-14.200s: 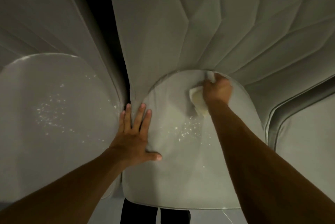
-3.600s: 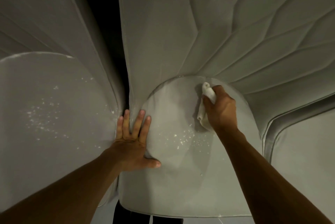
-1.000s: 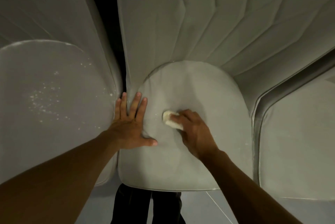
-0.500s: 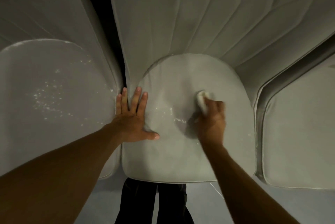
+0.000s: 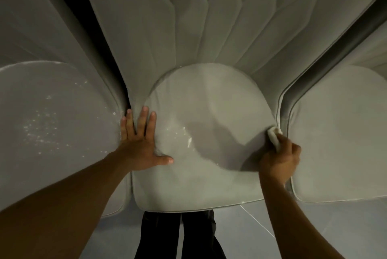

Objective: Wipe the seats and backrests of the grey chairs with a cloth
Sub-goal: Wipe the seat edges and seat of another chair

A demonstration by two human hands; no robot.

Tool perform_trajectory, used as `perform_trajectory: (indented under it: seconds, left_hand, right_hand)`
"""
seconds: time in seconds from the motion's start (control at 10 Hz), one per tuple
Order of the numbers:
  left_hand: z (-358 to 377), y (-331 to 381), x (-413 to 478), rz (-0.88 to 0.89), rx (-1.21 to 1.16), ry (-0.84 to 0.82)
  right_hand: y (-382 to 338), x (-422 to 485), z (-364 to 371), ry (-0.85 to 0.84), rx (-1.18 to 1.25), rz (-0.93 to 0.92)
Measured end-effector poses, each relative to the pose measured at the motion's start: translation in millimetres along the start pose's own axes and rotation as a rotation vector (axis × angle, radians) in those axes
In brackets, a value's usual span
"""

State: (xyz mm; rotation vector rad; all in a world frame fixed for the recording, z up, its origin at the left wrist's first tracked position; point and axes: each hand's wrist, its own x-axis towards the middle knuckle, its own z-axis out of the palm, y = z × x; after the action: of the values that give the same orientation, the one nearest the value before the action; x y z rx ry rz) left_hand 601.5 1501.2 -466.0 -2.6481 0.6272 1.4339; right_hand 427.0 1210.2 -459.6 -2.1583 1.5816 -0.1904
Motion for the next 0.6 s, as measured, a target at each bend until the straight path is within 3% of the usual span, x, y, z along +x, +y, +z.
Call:
perform_trajectory:
  seconds: [0.3, 0.4, 0.5, 0.6]
  left_hand:
    - [-3, 4, -1, -0.023, 0.044, -0.041]
    - [-3, 5, -2, -0.023, 0.044, -0.044]
    - [-3, 4, -1, -0.024, 0.042, -0.047]
    - [-3, 3, -1, -0.017, 0.038, -0.047]
  right_hand:
    - [-32, -69, 31, -0.306, 0.166, -0.211]
    - [-25, -55, 19, -0.097, 0.208, -0.112]
    - [-1, -34, 8, 0.017, 0.213, 0.148]
    - [0, -32, 15, -0.021, 0.209, 0.181]
